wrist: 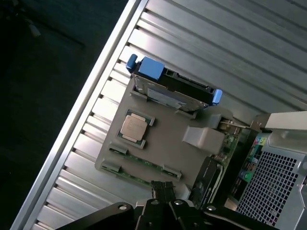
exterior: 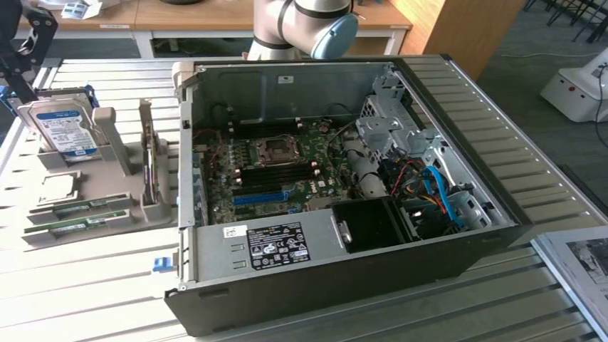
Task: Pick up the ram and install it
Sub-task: 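Pick up the ram and move it above insertion slot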
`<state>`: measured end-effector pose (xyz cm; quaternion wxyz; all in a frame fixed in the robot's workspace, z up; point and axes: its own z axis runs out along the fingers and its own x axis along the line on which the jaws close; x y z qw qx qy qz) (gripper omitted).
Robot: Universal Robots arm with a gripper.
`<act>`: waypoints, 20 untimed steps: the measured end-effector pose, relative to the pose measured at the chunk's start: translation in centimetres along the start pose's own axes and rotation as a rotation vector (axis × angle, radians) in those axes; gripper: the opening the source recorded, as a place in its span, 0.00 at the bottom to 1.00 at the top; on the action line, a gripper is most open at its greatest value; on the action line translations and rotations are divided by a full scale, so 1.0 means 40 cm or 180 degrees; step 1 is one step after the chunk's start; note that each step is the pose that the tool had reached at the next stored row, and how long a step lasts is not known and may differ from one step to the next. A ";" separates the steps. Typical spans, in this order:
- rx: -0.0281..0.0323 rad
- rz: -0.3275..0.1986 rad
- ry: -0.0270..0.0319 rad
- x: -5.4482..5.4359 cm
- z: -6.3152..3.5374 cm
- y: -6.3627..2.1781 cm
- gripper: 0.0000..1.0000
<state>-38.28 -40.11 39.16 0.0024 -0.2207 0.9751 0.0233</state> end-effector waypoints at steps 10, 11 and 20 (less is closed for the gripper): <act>-0.0008 -0.0495 0.0022 0.000 0.000 0.000 0.10; -0.0008 -0.0545 0.0024 0.000 0.000 0.000 0.10; -0.0016 -0.1034 0.0046 0.000 0.000 0.000 0.10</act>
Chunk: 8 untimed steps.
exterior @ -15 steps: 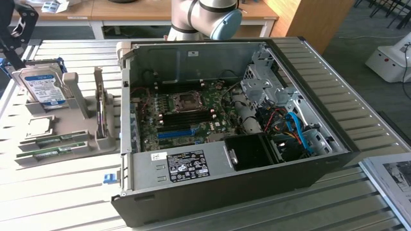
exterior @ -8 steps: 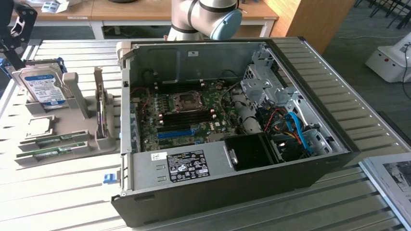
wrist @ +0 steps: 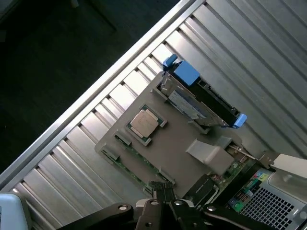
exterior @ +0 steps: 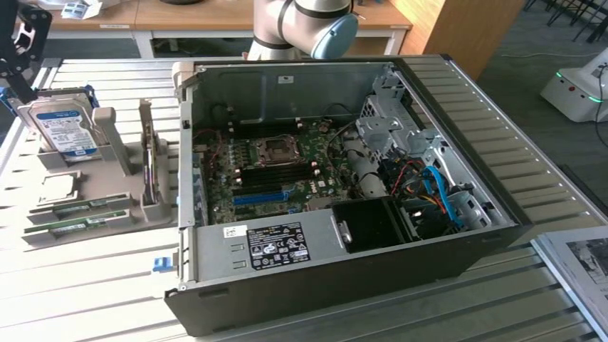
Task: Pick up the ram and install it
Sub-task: 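Pick up the ram and move it above insertion slot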
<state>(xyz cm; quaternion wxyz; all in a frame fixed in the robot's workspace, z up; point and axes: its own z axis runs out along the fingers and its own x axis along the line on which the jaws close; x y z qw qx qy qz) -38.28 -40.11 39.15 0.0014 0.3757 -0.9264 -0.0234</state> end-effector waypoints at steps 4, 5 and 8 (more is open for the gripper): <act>-0.0003 -0.0218 0.0010 0.000 0.000 0.000 0.10; -0.0004 -0.0275 0.0012 0.000 0.000 0.000 0.10; -0.0007 -0.0438 0.0020 0.000 0.000 0.000 0.10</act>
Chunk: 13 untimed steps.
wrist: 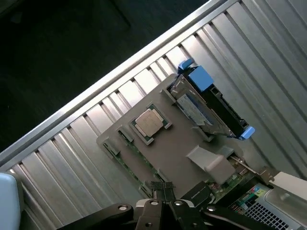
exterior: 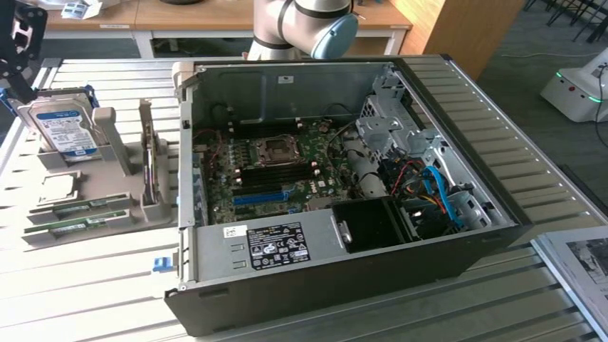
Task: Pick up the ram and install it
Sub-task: 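Pick up the ram and move it above insertion slot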
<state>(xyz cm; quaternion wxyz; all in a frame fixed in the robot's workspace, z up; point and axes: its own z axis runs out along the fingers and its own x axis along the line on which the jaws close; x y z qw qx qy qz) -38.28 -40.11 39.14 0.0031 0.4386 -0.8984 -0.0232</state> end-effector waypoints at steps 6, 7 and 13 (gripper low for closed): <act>-0.0005 -0.0326 0.0014 0.000 0.000 0.000 0.10; -0.0006 -0.0377 0.0017 0.000 0.000 0.000 0.10; -0.0010 -0.0694 0.0031 0.000 0.000 0.000 0.10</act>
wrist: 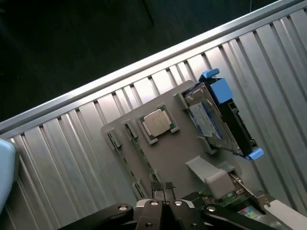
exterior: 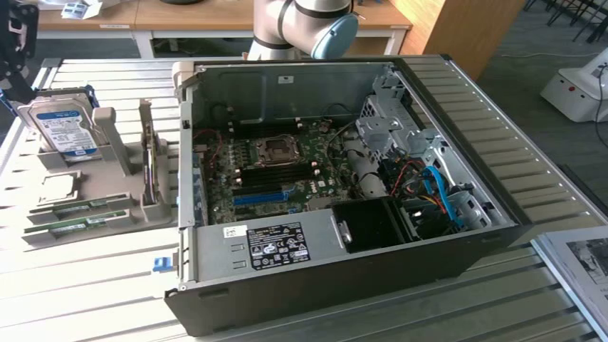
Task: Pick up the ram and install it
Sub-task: 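Pick up the ram and move it above insertion slot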
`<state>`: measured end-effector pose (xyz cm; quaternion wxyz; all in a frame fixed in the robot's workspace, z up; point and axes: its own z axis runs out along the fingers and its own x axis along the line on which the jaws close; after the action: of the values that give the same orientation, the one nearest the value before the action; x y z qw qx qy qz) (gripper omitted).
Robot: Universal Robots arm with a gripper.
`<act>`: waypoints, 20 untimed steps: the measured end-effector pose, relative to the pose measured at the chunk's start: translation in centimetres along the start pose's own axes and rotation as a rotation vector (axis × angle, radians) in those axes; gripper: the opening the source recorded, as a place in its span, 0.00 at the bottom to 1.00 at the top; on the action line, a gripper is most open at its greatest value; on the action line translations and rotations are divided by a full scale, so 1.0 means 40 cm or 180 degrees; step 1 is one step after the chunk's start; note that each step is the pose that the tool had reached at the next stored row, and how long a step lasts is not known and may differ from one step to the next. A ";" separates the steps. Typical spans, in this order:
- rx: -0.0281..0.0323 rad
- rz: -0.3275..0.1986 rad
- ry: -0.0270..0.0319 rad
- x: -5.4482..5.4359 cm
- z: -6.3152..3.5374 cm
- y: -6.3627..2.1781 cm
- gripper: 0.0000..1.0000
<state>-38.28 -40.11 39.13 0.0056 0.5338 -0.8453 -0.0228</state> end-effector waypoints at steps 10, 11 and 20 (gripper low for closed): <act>-0.0008 -0.0527 0.0023 0.000 0.000 0.000 0.10; -0.0009 -0.0579 0.0026 0.000 0.000 0.000 0.10; -0.0016 -0.1053 0.0047 0.000 0.000 0.000 0.10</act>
<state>-38.28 -40.11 39.12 0.0093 0.6659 -0.7457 -0.0215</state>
